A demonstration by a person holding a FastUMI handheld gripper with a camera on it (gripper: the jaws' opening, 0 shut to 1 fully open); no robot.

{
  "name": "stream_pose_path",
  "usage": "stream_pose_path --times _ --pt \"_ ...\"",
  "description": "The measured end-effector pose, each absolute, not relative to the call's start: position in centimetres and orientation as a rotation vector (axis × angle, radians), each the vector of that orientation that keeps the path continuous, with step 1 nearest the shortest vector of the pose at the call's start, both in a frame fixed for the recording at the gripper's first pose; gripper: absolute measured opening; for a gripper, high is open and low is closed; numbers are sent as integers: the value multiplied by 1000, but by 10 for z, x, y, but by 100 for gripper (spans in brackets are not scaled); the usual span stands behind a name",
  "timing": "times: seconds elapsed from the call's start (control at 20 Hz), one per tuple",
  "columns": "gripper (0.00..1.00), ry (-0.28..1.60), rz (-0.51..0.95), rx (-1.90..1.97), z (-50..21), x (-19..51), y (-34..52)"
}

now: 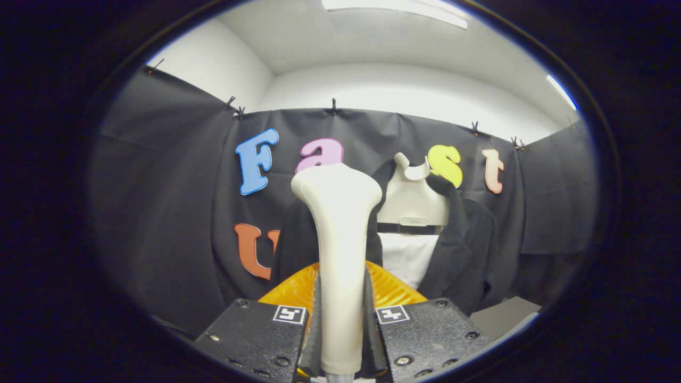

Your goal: Iron the clothes twice with a garment steamer, once on the left side and once on the right side.

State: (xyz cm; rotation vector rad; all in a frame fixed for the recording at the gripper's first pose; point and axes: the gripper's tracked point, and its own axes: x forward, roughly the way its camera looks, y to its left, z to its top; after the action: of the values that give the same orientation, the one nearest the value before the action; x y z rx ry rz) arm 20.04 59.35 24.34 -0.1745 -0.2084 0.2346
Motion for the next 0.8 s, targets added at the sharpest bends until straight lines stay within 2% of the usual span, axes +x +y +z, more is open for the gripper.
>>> stream_pose_path --times 0.3,0.8 --pt "35 -219 162 -253 226 218 602" --pt "35 -167 153 -289 175 215 599"
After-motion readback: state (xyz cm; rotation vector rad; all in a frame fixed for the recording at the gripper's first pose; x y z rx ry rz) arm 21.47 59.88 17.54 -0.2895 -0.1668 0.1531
